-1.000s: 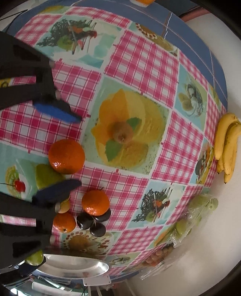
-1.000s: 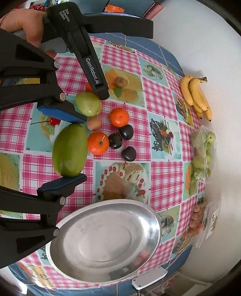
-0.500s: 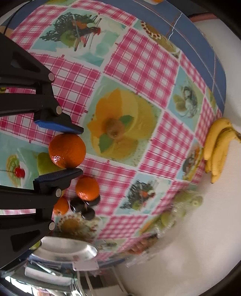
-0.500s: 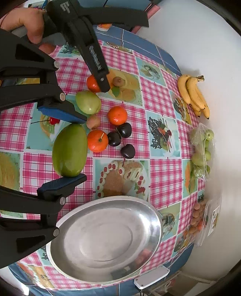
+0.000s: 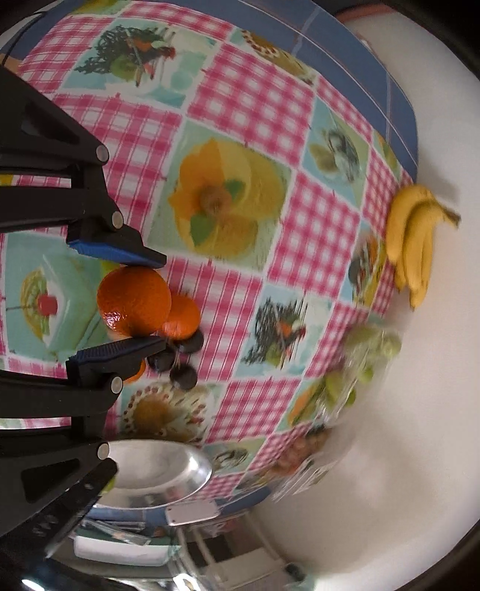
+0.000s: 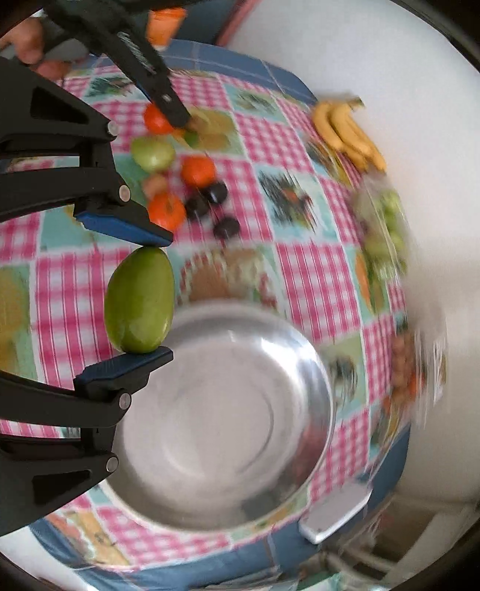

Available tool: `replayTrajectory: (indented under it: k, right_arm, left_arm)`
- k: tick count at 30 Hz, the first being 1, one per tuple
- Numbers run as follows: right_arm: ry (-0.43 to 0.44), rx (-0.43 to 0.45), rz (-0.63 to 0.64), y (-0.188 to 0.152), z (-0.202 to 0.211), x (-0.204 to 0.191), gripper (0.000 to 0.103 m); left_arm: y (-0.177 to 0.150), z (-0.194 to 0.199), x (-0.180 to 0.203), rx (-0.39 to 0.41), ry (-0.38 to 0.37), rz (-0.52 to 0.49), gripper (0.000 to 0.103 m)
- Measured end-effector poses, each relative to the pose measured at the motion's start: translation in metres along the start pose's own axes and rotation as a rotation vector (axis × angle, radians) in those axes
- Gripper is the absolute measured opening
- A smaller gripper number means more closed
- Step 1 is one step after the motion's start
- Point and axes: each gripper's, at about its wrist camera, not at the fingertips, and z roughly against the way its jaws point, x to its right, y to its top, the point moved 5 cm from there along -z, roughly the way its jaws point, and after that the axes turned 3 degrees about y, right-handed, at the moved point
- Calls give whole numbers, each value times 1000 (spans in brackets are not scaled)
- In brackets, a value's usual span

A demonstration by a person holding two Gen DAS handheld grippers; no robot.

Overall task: Organize fruits
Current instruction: 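Carry the mango and orange over the steel bowl with both tools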

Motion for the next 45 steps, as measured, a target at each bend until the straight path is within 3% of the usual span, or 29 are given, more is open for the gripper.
replayTrajectory:
  k: [6, 21, 31, 45]
  right_arm:
    - [-73, 18, -113, 9, 7, 48, 57]
    - [-132, 33, -294, 10, 16, 116, 57]
    - [-143, -8, -316, 6, 1, 128, 57]
    - [-173, -28, -346, 7, -10, 139, 57]
  left_arm:
    - [-5, 1, 38, 13, -21, -114, 40]
    - [-31, -17, 150, 22, -128, -371, 40]
    - [-40, -59, 188, -25, -147, -427, 40]
    - [-37, -92, 195, -64, -129, -430, 40]
